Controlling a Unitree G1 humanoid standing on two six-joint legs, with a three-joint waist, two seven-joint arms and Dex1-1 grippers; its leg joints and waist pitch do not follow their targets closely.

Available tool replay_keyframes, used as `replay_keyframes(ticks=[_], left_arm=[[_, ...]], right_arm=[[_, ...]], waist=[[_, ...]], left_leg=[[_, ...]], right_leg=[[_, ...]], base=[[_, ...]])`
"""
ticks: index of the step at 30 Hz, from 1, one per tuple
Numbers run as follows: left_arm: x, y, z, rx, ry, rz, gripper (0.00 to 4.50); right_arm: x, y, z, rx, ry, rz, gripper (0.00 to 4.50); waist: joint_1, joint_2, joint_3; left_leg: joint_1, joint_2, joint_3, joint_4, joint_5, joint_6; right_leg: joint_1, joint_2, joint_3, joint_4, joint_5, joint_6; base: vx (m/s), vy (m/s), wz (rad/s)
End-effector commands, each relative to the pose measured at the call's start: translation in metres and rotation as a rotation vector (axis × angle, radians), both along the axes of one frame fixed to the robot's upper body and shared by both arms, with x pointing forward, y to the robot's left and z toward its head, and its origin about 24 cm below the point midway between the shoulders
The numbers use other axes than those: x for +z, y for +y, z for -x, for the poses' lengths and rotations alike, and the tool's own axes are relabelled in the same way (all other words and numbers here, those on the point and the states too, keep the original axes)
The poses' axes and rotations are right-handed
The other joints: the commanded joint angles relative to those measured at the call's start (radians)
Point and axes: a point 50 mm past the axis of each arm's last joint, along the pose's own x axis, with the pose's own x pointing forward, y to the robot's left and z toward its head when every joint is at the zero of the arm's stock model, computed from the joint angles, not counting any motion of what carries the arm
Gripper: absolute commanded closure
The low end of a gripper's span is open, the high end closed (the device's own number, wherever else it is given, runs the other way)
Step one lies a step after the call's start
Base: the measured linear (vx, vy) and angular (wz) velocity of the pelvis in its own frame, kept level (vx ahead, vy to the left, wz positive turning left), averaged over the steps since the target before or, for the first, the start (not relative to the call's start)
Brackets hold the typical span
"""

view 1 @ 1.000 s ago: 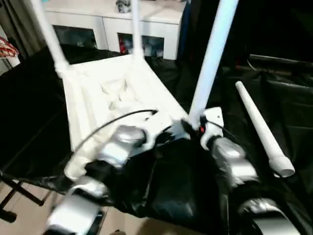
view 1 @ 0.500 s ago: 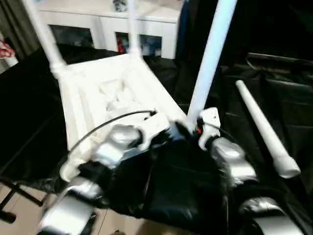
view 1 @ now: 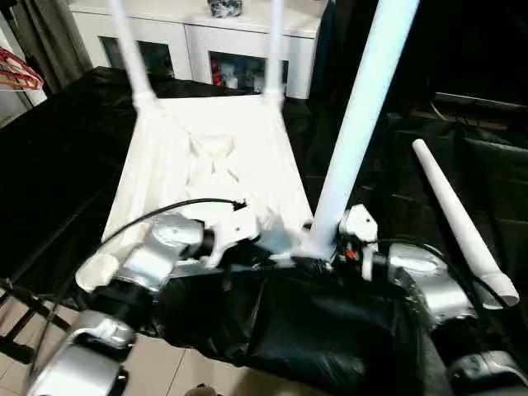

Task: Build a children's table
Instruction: Rotate leg to tighten

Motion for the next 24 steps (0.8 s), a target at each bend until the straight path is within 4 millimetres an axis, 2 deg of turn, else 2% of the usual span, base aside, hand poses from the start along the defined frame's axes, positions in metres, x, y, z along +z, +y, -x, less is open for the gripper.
replay_keyframes(ticks=[1,6,8,14,16,17,18,19,20,21,22,24], left_arm=[[-0.001,-0.007,0.005,-0.072,-0.001,-0.016,4.50],[-0.001,0.005,0.008,-0.093,0.012,-0.043,4.50],[-0.001,0.005,0.007,-0.085,0.012,-0.039,4.50],[-0.002,-0.001,0.005,-0.037,-0.003,-0.015,4.50],[-0.002,-0.005,0.002,-0.008,-0.013,-0.008,4.50],[-0.003,-0.012,-0.003,0.063,-0.032,0.002,4.50],[-0.003,-0.013,-0.004,0.073,-0.035,0.004,4.50],[-0.003,-0.018,-0.007,0.110,-0.041,0.011,4.50],[-0.003,-0.025,-0.011,0.165,-0.049,0.028,4.50],[-0.002,-0.035,-0.015,0.219,-0.055,0.050,4.50],[-0.002,-0.035,-0.015,0.219,-0.055,0.050,4.50],[-0.002,-0.052,-0.020,0.280,-0.074,0.059,4.50]], right_arm=[[-0.003,0.010,0.009,0.101,0.037,0.005,1.20],[-0.002,0.011,0.014,0.146,0.048,0.003,1.51],[-0.002,0.013,0.015,0.151,0.051,0.000,1.67],[-0.004,0.016,0.015,0.099,0.059,-0.029,1.75],[-0.004,0.018,0.011,0.039,0.056,-0.054,1.75],[-0.006,0.020,0.002,-0.110,0.046,-0.094,1.75],[-0.006,0.020,0.001,-0.131,0.045,-0.098,1.75],[-0.008,0.022,-0.004,-0.205,0.045,-0.116,1.75],[-0.011,0.024,-0.010,-0.310,0.044,-0.118,1.75],[-0.015,0.028,-0.015,-0.411,0.047,-0.121,1.75],[-0.015,0.028,-0.015,-0.411,0.047,-0.121,1.75],[-0.021,0.037,-0.023,-0.556,0.063,-0.108,1.75]], waist=[[0.000,0.000,-0.061],[0.005,-0.001,-0.059],[0.005,-0.002,-0.059],[0.011,-0.006,-0.061],[0.012,-0.006,-0.057],[0.010,-0.008,-0.055],[0.008,-0.011,-0.054],[0.005,-0.008,-0.051],[0.005,-0.006,-0.051],[-0.005,-0.010,-0.052],[-0.011,-0.011,-0.051],[-0.020,-0.011,-0.053]], left_leg=[[0.000,0.042,-0.006,-0.059,-0.152,0.085],[0.001,0.041,-0.007,-0.061,-0.167,0.070],[0.001,0.040,-0.006,-0.062,-0.167,0.063],[0.001,0.039,-0.006,-0.060,-0.148,0.061],[0.000,0.038,-0.007,-0.062,-0.167,0.055],[0.000,0.039,-0.007,-0.064,-0.182,0.049],[0.002,0.038,-0.008,-0.066,-0.187,0.043],[0.004,0.035,-0.008,-0.068,-0.207,0.030],[0.007,0.037,-0.011,-0.069,-0.215,0.022],[0.002,0.035,-0.015,-0.073,-0.216,0.001],[-0.002,0.034,-0.016,-0.075,-0.216,-0.002],[0.000,0.033,-0.015,-0.071,-0.215,0.004]], right_leg=[[0.054,-0.085,0.051,-0.066,-0.112,-0.221],[0.054,-0.085,0.052,-0.072,-0.160,-0.205],[0.053,-0.085,0.052,-0.073,-0.165,-0.202],[0.053,-0.085,0.052,-0.069,-0.147,-0.201],[0.051,-0.087,0.052,-0.075,-0.197,-0.189],[0.051,-0.089,0.053,-0.079,-0.240,-0.178],[0.049,-0.090,0.053,-0.082,-0.263,-0.172],[0.047,-0.092,0.052,-0.091,-0.331,-0.156],[0.045,-0.093,0.052,-0.093,-0.357,-0.149],[0.050,-0.091,0.050,-0.091,-0.372,-0.137],[0.052,-0.090,0.049,-0.091,-0.373,-0.133],[0.049,-0.092,0.052,-0.094,-0.361,-0.134]], base=[[0.000,0.000,0.00],[0.000,0.000,0.00],[0.000,0.000,0.00],[0.000,0.000,0.00],[0.000,0.000,0.00],[0.000,0.000,0.00],[0.000,0.000,0.00],[0.000,0.000,0.00],[0.000,0.000,0.00],[0.000,0.000,0.00],[0.000,0.000,0.00],[0.000,0.000,0.00]])
